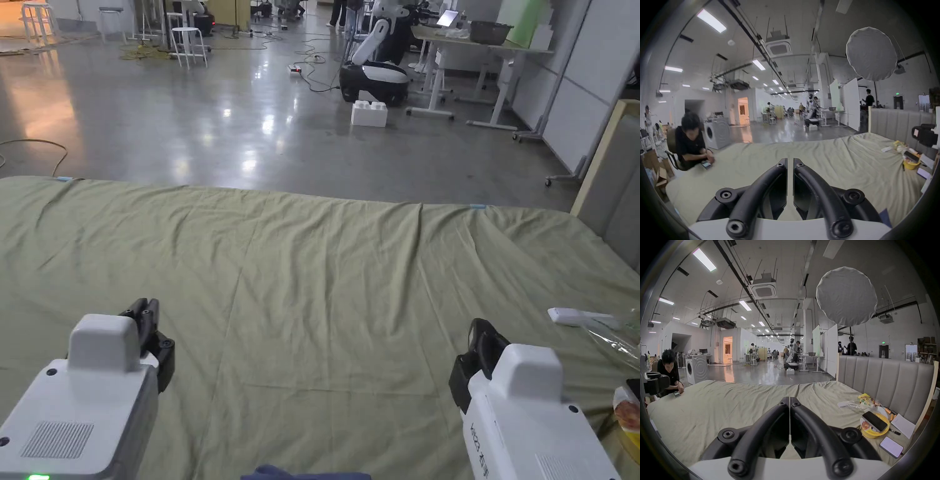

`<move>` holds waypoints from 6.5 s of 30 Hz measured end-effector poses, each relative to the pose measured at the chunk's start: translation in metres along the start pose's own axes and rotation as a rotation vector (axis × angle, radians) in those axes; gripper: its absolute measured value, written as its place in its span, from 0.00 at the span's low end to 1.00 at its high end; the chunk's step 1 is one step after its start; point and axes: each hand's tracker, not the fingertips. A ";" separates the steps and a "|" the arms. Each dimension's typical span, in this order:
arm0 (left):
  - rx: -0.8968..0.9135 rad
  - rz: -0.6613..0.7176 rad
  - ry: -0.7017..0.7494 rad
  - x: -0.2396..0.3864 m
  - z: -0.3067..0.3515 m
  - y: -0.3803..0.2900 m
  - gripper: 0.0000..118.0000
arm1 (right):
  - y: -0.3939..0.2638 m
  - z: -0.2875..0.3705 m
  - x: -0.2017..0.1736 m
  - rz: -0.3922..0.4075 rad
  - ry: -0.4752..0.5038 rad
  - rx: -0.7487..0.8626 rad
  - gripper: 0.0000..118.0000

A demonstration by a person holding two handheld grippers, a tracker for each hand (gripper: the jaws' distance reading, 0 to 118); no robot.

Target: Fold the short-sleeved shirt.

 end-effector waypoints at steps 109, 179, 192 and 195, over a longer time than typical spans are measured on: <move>-1.013 0.213 0.170 -0.386 -0.076 -0.074 0.53 | -0.033 -0.037 0.003 0.029 0.055 -0.244 0.01; -0.068 0.050 0.017 -0.016 -0.025 -0.028 0.85 | -0.024 -0.026 -0.039 -0.032 0.040 -0.116 0.92; -0.102 0.030 0.023 -0.022 -0.027 -0.030 0.90 | -0.022 -0.038 -0.025 -0.061 0.118 -0.161 0.98; -0.111 0.060 0.015 -0.024 -0.027 -0.030 0.92 | -0.019 -0.037 -0.030 -0.044 0.080 -0.184 0.98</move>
